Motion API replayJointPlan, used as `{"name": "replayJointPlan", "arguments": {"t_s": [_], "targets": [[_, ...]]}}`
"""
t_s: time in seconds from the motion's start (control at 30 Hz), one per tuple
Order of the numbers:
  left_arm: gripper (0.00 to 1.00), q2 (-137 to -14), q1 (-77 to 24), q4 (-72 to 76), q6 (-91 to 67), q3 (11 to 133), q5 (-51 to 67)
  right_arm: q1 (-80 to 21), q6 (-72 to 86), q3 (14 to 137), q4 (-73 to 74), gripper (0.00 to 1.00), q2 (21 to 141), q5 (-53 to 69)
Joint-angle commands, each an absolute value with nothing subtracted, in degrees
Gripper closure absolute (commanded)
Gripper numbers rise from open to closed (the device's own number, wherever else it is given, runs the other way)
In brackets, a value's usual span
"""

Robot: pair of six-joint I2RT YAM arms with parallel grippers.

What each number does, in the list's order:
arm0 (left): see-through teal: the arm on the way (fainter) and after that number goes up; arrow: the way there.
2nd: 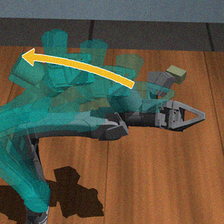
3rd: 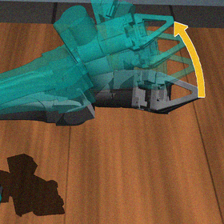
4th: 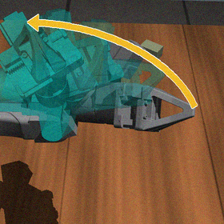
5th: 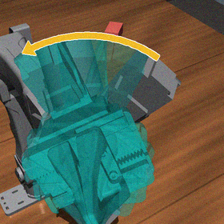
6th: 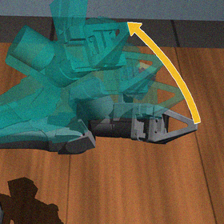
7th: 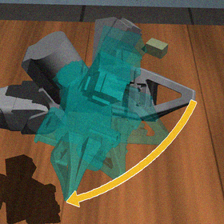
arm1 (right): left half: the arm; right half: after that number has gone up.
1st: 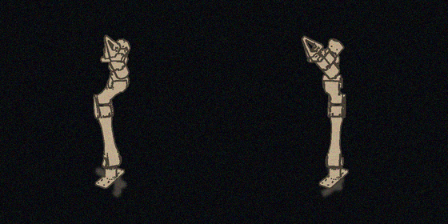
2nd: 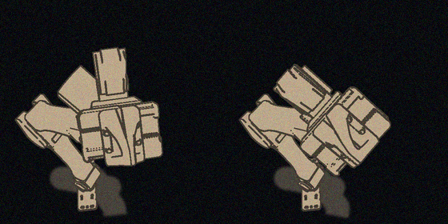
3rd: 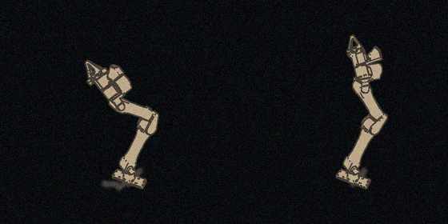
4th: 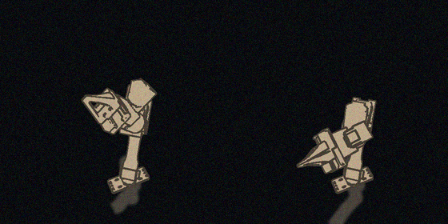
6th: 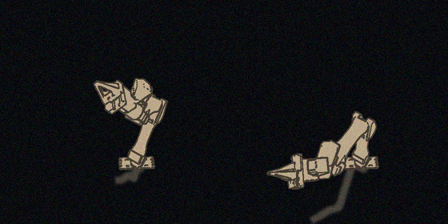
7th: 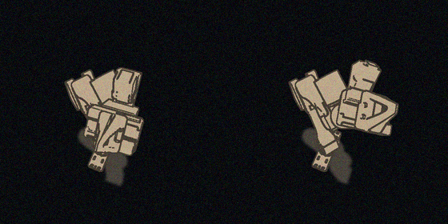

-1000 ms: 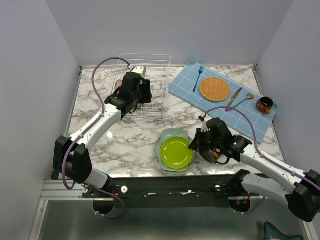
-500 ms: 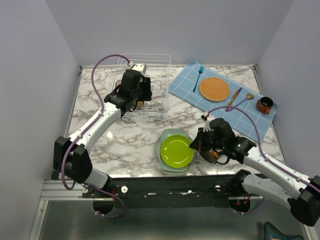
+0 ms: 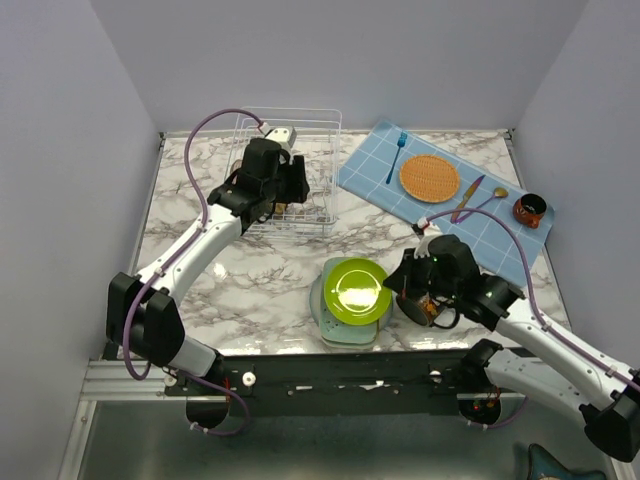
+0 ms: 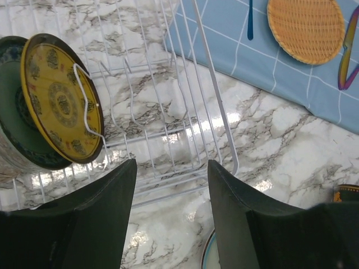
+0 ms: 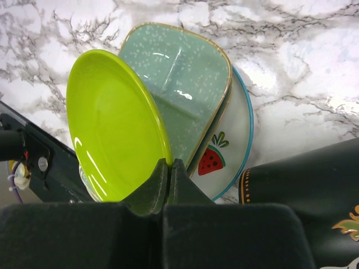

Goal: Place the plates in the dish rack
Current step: Pick up the plate from the corner of the board, then insert the plate into the dish rack.

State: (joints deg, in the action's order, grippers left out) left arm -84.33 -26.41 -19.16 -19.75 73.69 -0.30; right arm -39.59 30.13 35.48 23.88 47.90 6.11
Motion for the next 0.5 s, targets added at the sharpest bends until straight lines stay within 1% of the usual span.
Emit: {"name": "replayJointPlan", "arguments": {"t_s": [0.0,0.2,0.47], "targets": [[0.36,-82.3,-24.9,-17.7,-20.3,72.2,7.9,-39.6,31.5,37.3,22.2,0.99,47.5,1.3],[0.32,-79.0,-23.8,-15.7,-20.3,69.4,14.5,-38.9,32.3,38.2,18.5,0.99,50.4,0.4],[0.31,-73.1,-23.5,-7.5,-25.1,56.9,25.6,-37.1,31.6,41.5,15.9,0.99,53.2,-1.3]]}}
